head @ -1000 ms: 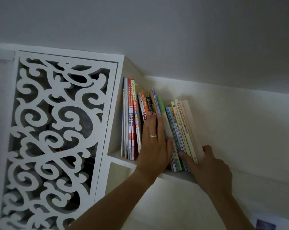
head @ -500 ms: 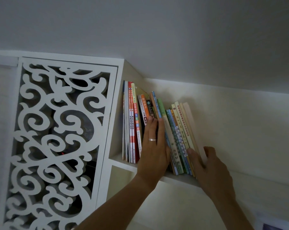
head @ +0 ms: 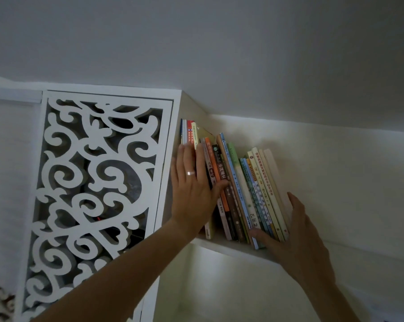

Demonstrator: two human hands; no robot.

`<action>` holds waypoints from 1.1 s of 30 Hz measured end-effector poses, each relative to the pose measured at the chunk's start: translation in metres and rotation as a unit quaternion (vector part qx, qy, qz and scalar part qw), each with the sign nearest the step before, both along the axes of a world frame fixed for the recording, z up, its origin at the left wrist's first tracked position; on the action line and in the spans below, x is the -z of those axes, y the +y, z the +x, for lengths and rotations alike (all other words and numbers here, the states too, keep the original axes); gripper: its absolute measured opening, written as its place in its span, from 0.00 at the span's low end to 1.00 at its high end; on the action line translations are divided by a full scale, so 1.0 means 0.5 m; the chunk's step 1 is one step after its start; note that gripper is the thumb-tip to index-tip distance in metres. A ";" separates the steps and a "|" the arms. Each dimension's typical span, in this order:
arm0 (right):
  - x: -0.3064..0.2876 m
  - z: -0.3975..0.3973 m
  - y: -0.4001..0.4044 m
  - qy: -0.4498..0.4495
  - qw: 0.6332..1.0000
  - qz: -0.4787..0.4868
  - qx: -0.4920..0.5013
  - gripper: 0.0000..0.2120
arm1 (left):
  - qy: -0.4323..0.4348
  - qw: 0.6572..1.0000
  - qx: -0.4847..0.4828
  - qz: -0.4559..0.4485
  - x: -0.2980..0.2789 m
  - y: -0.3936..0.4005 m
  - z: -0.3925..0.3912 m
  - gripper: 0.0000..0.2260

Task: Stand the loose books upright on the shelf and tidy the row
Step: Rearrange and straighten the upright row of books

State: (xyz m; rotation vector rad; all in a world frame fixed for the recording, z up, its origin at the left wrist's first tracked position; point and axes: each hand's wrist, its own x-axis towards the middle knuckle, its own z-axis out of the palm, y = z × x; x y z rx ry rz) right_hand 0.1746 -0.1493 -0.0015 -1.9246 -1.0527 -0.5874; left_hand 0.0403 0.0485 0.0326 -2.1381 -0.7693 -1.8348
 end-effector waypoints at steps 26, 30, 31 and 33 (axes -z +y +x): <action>0.004 0.004 0.000 -0.010 1.000 -0.005 0.003 0.48 | 0.008 0.996 0.074 0.045 -0.046 -0.079 0.017 0.29; 0.007 0.010 0.000 -0.015 1.000 0.001 0.006 0.44 | -0.025 0.999 -0.028 -0.021 -0.077 -0.098 0.030 0.34; 0.009 0.009 0.001 -0.022 1.000 0.001 0.012 0.45 | -0.023 0.997 -0.055 -0.038 -0.064 -0.107 0.035 0.35; 0.010 0.009 0.005 -0.026 0.999 0.004 0.025 0.46 | -0.007 0.997 -0.057 -0.058 -0.030 -0.120 0.050 0.32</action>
